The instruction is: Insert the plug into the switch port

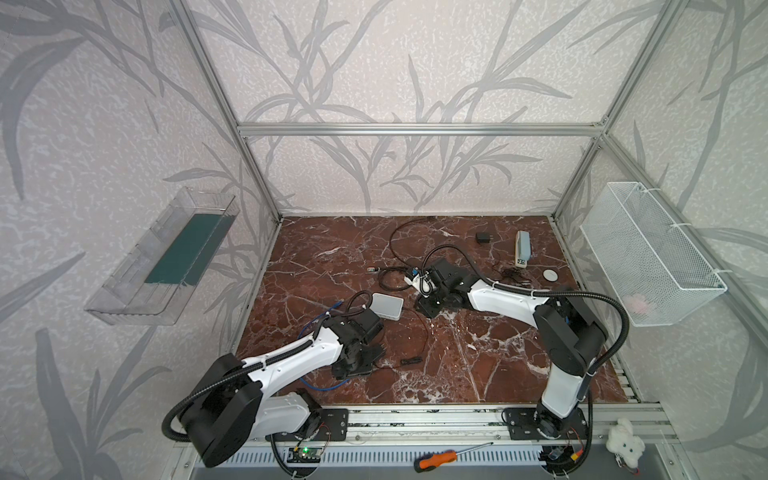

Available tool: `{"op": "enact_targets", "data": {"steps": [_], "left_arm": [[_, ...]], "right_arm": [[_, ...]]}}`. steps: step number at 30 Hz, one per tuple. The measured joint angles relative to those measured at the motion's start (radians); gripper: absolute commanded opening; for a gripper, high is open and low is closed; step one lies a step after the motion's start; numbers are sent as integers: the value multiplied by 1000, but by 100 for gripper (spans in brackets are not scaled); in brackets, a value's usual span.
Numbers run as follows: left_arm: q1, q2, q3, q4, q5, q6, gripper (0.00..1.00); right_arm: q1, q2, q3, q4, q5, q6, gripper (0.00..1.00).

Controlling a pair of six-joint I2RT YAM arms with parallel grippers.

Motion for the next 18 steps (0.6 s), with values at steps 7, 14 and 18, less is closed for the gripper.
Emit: {"op": "enact_targets", "data": {"steps": [7, 14, 18], "left_arm": [[0, 60, 19, 13, -46, 29, 24], [139, 185, 169, 45, -127, 202, 14], [277, 232, 307, 91, -127, 363, 13]], "right_arm": [[6, -14, 0, -18, 24, -7, 46], [5, -56, 14, -50, 23, -6, 46], [0, -56, 64, -79, -20, 6, 46]]}}
